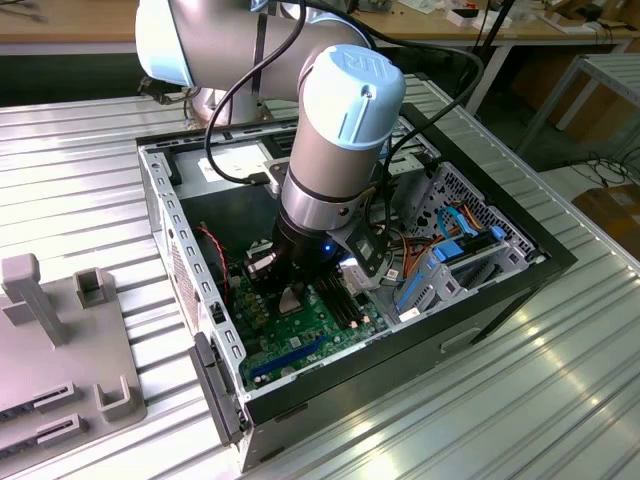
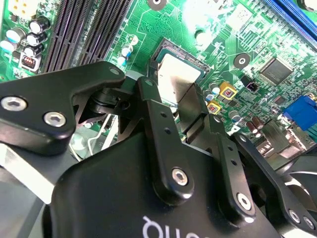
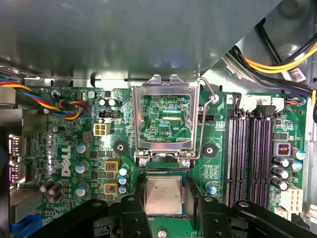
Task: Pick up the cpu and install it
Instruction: 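Place the cpu into insertion slot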
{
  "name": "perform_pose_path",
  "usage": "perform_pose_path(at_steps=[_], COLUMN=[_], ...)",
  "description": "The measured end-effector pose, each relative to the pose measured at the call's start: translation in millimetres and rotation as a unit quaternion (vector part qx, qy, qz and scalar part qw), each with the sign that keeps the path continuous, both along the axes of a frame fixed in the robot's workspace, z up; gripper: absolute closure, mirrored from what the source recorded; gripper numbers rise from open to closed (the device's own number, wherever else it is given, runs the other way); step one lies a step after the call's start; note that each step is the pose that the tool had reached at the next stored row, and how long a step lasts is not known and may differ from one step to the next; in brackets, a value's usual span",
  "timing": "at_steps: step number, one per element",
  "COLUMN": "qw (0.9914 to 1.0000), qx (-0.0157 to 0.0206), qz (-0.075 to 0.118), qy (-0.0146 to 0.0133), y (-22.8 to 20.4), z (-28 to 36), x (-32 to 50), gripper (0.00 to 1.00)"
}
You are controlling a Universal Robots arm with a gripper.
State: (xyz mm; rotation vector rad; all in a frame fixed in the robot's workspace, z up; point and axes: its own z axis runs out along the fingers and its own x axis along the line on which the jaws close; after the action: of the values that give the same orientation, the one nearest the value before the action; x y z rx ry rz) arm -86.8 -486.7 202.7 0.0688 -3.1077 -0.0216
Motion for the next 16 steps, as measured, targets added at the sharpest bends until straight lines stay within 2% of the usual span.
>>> perform_pose_path(at_steps=[10, 11, 14, 16], qw=[0.99999, 0.99999, 0.99999, 0.99998], qx=[-0.0005, -0.0014, -0.0013, -0.0014], qz=[-0.004, -0.004, -0.005, -0.006], qy=[0.0, 0.0001, 0.0, 0.0], y=[0.1, 0.5, 3.0, 3.1], z=[0.9, 1.0, 0.8, 0.8], x=[0.0, -0.1, 0.0, 0.1], gripper=[0.58, 0.58, 0.58, 0.58])
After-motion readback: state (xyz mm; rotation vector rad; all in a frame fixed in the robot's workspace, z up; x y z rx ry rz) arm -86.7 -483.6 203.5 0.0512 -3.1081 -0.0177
